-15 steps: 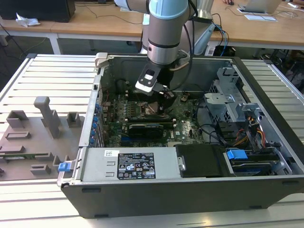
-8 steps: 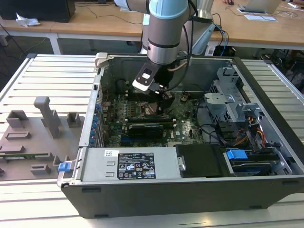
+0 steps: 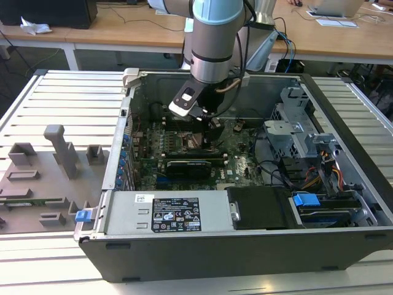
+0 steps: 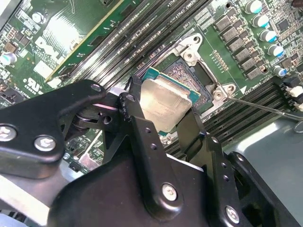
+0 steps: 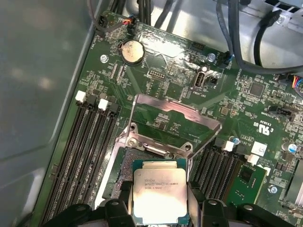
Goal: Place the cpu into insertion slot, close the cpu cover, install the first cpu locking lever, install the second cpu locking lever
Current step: 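Place the cpu into insertion slot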
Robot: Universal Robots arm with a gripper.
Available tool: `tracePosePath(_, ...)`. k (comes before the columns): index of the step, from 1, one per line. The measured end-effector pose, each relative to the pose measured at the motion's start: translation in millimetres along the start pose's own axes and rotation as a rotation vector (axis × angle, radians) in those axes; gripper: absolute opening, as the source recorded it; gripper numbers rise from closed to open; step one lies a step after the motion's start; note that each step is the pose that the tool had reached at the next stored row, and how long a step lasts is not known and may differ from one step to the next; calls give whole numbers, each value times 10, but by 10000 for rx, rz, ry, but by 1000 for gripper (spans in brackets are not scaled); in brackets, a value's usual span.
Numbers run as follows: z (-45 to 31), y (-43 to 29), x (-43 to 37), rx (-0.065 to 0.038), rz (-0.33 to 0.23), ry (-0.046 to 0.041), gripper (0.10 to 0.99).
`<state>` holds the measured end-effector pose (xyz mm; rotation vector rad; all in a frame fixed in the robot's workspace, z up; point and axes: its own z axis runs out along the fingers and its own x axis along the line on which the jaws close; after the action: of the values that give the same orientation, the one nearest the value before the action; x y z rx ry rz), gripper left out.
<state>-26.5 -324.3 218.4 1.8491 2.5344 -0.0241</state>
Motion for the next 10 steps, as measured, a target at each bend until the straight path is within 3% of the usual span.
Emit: tracePosePath(10,0,0,0,13,838,-2,541)
